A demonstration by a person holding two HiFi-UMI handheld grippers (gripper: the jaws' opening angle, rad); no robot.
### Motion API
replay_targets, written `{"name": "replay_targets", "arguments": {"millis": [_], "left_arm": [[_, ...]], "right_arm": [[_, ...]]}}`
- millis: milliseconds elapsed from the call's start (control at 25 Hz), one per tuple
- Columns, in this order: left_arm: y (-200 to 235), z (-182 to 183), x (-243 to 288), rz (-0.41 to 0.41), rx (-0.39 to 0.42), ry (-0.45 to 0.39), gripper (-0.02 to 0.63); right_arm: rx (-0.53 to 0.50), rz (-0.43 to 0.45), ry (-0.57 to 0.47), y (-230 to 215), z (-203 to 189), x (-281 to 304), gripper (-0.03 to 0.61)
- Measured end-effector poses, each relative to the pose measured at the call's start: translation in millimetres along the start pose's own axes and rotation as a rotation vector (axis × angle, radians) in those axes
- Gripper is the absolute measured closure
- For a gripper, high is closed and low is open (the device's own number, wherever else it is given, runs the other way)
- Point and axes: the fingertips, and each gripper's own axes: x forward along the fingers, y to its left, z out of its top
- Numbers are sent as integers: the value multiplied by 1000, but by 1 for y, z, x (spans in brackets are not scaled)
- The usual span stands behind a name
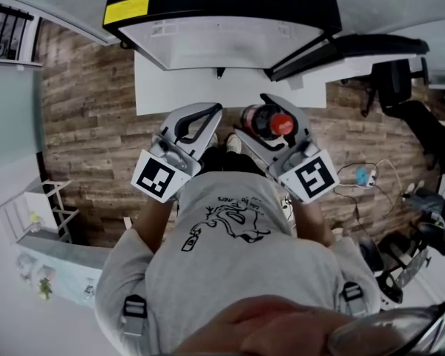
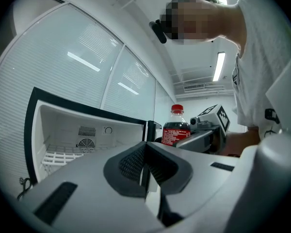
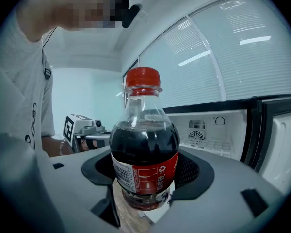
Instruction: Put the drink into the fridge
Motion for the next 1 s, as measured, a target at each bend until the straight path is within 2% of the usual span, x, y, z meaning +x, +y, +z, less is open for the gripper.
{"name": "replay_targets", "arguments": {"millis": [680,1000], "left_arm": [[44,-49,-7,32,4,8,612],[68,-77,1,31,23,24,611]], "right_arm": [[-27,11,37,-8,-50,48,256],[-34,2,65,-28,-83,74,256]]}}
